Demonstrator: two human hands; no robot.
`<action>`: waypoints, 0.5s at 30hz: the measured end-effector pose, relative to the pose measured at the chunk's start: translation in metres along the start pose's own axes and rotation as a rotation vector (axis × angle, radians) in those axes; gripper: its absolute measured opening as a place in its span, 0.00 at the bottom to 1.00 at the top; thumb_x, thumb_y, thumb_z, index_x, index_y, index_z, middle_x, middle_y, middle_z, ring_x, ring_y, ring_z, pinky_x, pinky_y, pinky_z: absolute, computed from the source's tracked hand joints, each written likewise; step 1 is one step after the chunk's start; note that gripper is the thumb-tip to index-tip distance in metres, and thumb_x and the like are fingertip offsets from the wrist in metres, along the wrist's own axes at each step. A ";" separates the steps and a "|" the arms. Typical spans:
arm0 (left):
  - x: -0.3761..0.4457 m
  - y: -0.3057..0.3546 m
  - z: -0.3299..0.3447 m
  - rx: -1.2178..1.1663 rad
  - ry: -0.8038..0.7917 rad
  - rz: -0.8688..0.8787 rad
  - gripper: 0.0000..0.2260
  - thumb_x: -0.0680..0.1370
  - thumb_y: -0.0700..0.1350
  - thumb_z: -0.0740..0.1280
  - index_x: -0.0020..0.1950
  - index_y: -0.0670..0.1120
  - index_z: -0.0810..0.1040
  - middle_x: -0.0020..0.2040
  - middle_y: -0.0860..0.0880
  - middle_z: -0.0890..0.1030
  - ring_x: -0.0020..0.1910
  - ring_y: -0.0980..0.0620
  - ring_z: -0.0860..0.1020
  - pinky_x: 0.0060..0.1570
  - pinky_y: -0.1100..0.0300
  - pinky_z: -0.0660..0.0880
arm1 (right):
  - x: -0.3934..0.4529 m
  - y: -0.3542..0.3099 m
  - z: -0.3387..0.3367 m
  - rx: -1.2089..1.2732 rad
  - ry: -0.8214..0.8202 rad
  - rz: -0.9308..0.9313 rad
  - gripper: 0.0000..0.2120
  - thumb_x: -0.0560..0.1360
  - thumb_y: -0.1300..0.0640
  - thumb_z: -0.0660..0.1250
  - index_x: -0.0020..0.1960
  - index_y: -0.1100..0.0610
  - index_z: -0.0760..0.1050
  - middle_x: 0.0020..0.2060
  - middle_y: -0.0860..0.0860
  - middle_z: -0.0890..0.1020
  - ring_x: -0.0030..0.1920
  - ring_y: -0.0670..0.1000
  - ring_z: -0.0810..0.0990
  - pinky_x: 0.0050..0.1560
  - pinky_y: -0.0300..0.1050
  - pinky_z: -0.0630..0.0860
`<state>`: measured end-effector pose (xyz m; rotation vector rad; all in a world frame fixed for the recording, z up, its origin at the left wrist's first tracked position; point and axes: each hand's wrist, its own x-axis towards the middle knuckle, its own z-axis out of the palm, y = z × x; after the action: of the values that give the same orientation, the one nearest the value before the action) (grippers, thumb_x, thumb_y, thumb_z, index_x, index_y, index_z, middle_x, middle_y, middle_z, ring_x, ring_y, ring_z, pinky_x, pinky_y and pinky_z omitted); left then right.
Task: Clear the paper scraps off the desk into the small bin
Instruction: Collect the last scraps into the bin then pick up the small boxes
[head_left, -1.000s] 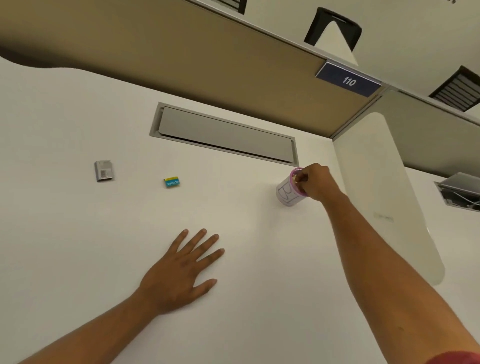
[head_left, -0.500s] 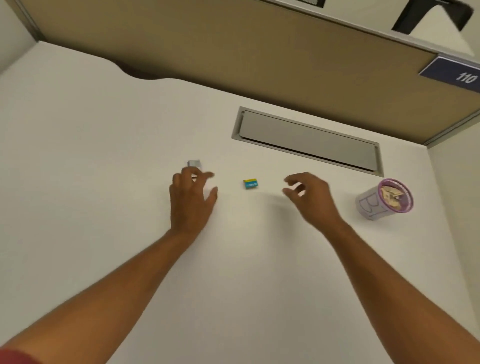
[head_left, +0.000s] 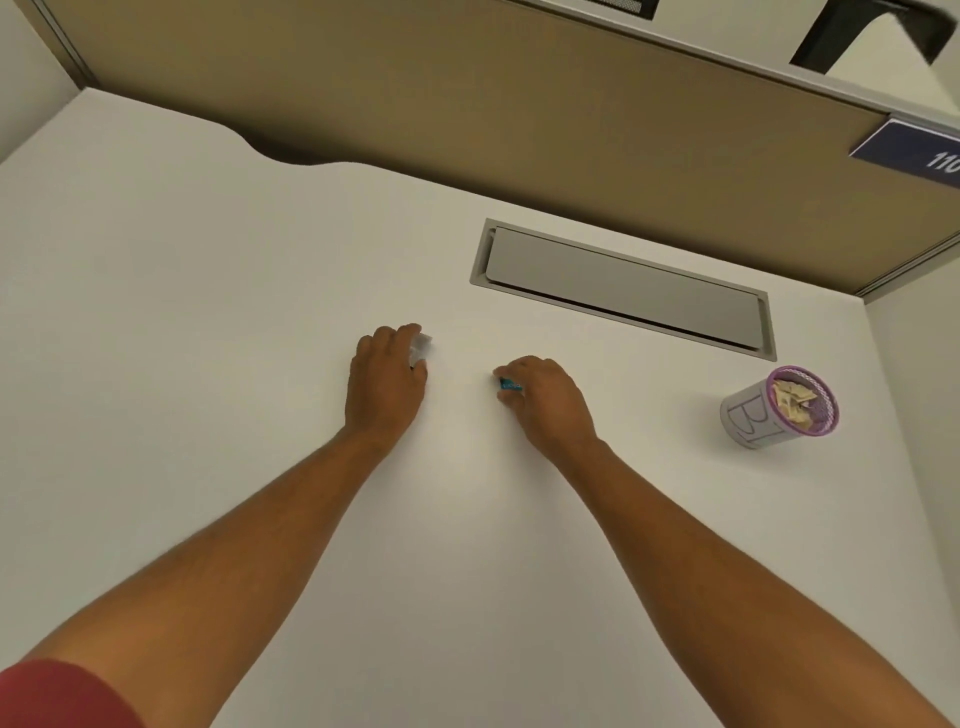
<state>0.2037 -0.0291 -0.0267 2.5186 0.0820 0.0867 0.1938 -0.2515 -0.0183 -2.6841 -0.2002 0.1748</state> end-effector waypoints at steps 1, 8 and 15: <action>-0.002 0.006 0.001 -0.064 -0.005 -0.009 0.19 0.80 0.41 0.69 0.72 0.46 0.77 0.63 0.43 0.81 0.61 0.39 0.77 0.61 0.49 0.75 | -0.003 0.002 -0.001 0.036 0.015 0.040 0.14 0.80 0.55 0.69 0.65 0.51 0.81 0.61 0.48 0.83 0.60 0.53 0.78 0.59 0.51 0.77; -0.021 0.071 0.014 -0.384 -0.125 -0.036 0.15 0.77 0.44 0.75 0.63 0.51 0.82 0.57 0.57 0.86 0.47 0.55 0.83 0.51 0.58 0.80 | -0.057 0.034 -0.047 0.518 0.357 0.324 0.04 0.73 0.50 0.76 0.44 0.49 0.82 0.42 0.39 0.86 0.41 0.42 0.84 0.46 0.38 0.79; -0.046 0.153 0.047 -0.542 -0.263 0.035 0.06 0.76 0.46 0.76 0.51 0.54 0.85 0.48 0.62 0.86 0.46 0.61 0.84 0.44 0.67 0.76 | -0.126 0.114 -0.140 0.448 0.733 0.463 0.06 0.72 0.49 0.77 0.44 0.51 0.84 0.39 0.37 0.85 0.41 0.39 0.84 0.46 0.29 0.76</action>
<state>0.1675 -0.1840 0.0225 1.9693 -0.0836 -0.1860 0.1048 -0.4332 0.0690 -2.1315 0.6111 -0.5562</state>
